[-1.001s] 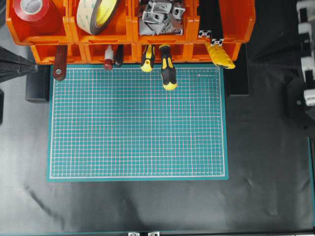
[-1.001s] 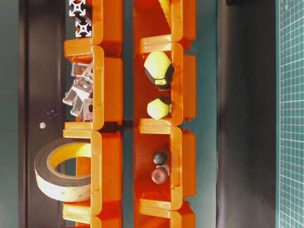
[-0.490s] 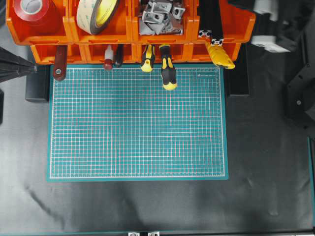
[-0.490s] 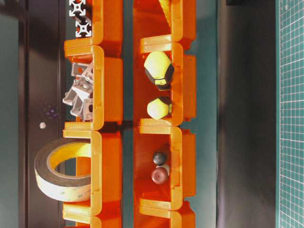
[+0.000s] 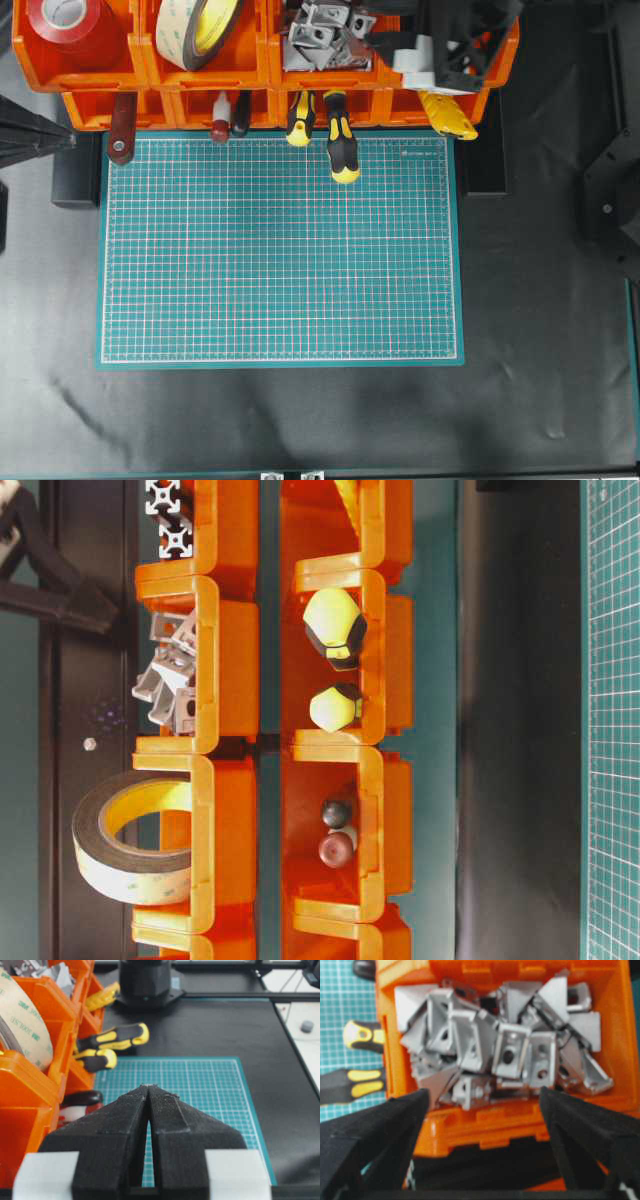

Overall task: Pick corner brachets from container rack with right arm.
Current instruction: 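Reach the right gripper into the bin of grey corner brackets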

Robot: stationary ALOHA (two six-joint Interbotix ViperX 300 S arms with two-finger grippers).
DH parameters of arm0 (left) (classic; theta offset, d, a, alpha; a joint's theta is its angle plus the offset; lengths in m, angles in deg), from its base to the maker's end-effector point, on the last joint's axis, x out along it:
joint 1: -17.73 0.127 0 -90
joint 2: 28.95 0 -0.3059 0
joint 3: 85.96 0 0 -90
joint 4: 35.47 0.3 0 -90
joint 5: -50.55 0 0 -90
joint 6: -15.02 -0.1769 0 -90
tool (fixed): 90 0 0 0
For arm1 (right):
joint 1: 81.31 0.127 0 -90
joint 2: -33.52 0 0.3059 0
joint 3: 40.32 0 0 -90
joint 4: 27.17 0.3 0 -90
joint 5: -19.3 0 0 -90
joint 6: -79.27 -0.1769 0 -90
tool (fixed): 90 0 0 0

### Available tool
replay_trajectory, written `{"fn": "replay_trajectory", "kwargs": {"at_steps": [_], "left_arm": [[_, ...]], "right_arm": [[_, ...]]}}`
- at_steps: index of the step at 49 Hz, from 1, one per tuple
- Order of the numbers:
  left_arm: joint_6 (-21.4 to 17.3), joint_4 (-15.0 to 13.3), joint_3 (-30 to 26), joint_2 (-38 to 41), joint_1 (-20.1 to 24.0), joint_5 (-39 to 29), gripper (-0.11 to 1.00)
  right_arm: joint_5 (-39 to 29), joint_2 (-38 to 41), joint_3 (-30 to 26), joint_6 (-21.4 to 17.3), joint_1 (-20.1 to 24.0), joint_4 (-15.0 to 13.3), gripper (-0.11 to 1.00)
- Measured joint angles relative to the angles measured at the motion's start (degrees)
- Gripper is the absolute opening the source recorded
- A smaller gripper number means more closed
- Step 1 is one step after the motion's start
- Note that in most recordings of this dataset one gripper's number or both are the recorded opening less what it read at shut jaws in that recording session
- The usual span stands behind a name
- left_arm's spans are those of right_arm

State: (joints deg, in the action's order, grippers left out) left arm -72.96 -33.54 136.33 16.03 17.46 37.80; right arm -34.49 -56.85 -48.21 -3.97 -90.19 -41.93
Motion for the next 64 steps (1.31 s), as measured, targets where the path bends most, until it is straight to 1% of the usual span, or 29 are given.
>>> {"fn": "replay_trajectory", "kwargs": {"at_steps": [13, 25, 35, 40, 44, 47, 49, 51, 53, 55, 64], "left_arm": [[0.00, 0.00, 0.00, 0.00, 0.00, 0.09, 0.00], [0.00, 0.00, 0.00, -0.35, 0.00, 0.00, 0.00], [-0.09, -0.09, 0.00, -0.62, 0.00, 0.09, 0.00], [0.00, 0.00, -0.09, -0.62, 0.00, 0.00, 0.00], [0.00, 0.00, 0.00, -0.62, 0.00, 0.09, 0.00], [0.00, 0.00, -0.09, -0.62, 0.00, 0.00, 0.00], [0.00, 0.00, 0.00, -0.62, 0.00, 0.00, 0.00], [-0.09, 0.00, 0.00, -0.62, 0.00, 0.00, 0.00], [-0.09, 0.00, -0.09, -0.70, 0.00, 0.00, 0.00], [0.00, 0.00, -0.09, -0.62, 0.09, 0.00, 0.00], [-0.09, 0.00, 0.00, -0.70, 0.18, 0.00, 0.00]], "right_arm": [[3.25, 3.16, -1.58, -0.18, -1.58, 0.00, 0.83], [4.31, 4.83, -1.93, -0.18, -3.87, 0.00, 0.83], [5.19, 6.06, -1.85, -0.26, -4.13, 0.00, 0.82], [5.27, 6.77, -1.93, -0.26, -4.13, 0.09, 0.80], [5.27, 6.77, -1.93, -0.79, -4.13, 0.18, 0.75], [5.27, 6.77, -1.93, -2.02, -4.04, 0.26, 0.67], [5.19, 6.77, -1.85, -2.90, -3.96, 0.26, 0.59], [5.19, 6.77, -1.76, -4.48, -3.87, 0.35, 0.49], [5.19, 6.77, -1.67, -5.10, -3.87, 0.35, 0.38], [5.19, 6.68, -1.49, -6.33, -3.78, 0.35, 0.32], [5.27, 6.06, -0.70, -7.47, -3.69, 0.35, 0.32]]}}
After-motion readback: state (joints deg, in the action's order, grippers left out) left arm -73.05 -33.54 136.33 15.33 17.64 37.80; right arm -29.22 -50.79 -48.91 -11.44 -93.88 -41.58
